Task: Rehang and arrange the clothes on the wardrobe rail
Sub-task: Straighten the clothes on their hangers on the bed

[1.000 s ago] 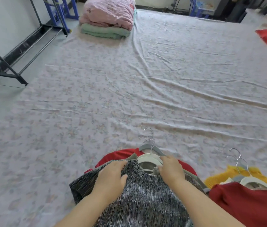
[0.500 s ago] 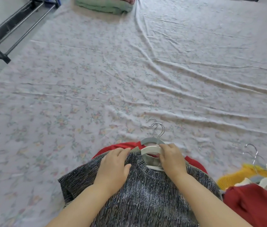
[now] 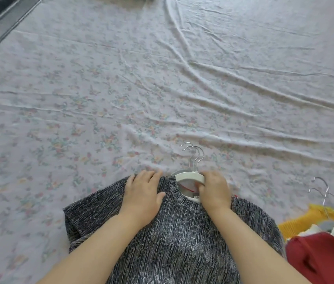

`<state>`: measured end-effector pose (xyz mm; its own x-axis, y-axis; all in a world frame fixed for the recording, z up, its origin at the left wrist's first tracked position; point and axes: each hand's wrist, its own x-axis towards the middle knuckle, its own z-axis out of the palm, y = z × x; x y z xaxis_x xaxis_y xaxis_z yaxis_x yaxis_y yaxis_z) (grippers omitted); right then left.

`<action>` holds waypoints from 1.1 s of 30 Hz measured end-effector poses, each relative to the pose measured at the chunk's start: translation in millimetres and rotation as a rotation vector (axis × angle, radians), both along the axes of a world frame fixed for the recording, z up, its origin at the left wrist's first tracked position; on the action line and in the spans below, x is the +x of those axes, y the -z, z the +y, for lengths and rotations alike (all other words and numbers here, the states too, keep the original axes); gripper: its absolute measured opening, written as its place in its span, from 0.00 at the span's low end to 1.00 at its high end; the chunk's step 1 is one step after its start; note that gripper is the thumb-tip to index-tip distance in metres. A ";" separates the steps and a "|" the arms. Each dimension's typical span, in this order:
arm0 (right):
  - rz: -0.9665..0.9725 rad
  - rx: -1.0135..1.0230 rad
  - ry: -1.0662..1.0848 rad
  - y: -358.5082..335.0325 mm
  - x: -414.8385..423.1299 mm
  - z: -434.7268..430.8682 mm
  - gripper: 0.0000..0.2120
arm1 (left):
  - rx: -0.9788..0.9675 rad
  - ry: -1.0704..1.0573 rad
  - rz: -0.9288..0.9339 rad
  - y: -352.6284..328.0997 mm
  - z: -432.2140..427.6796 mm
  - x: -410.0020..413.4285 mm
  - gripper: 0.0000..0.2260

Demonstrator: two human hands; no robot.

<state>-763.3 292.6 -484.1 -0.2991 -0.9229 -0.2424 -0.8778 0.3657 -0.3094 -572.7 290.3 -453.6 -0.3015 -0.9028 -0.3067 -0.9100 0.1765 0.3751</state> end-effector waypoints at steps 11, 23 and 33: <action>-0.331 -0.114 -0.064 -53.6 -14.9 40.7 0.23 | 0.003 0.109 0.080 -17.6 -9.6 -26.3 0.18; -0.350 -0.281 0.044 -110.9 7.3 97.6 0.14 | -0.267 0.112 0.249 -72.1 53.6 1.2 0.15; -0.329 -0.449 -0.189 -268.0 92.2 157.9 0.14 | -0.327 -0.194 0.299 -237.6 154.3 88.5 0.21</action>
